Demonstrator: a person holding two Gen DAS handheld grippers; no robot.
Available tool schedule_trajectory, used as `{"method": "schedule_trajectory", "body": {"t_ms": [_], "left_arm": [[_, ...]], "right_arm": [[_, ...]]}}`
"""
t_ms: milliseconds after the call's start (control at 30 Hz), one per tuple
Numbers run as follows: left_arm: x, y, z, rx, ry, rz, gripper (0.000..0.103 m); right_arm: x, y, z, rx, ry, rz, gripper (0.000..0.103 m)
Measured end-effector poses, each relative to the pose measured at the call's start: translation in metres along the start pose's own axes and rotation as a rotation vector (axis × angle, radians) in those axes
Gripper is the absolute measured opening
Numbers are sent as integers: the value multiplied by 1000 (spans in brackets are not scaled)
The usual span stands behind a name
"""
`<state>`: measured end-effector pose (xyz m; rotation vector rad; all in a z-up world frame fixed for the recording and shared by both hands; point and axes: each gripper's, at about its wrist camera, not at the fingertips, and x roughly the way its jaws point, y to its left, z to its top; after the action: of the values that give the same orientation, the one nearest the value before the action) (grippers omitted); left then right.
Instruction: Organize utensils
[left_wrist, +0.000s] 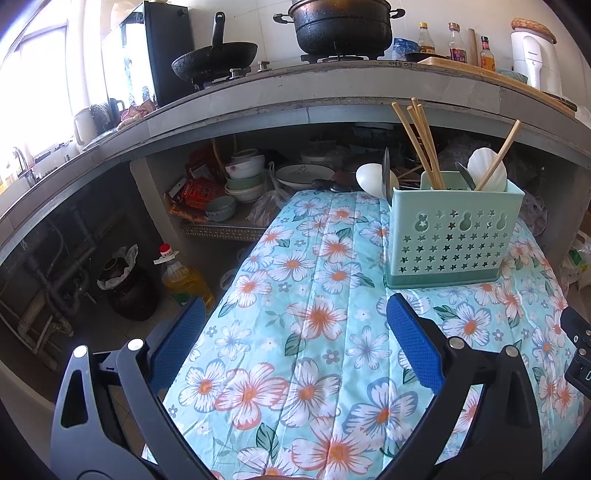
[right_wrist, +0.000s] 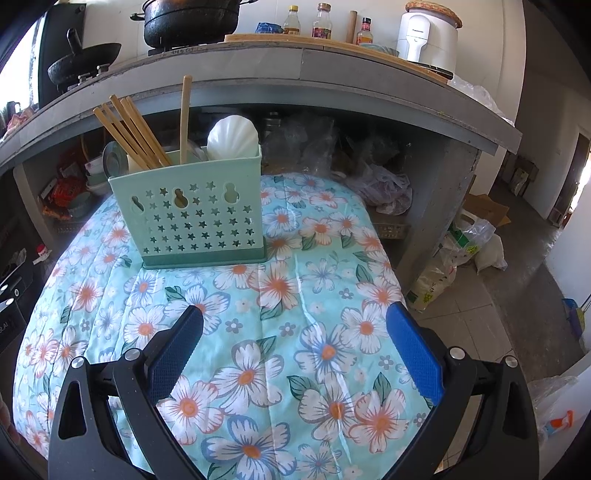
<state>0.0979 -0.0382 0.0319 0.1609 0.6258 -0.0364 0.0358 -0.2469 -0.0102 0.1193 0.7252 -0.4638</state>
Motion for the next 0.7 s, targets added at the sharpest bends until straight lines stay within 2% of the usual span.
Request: {"method": "schedule_trajectory", "body": {"t_ms": [700], "left_arm": [[2,1,0,-4,8,-3,95]], "right_arm": [[-1,3,0,-18,1,-5,96]]}}
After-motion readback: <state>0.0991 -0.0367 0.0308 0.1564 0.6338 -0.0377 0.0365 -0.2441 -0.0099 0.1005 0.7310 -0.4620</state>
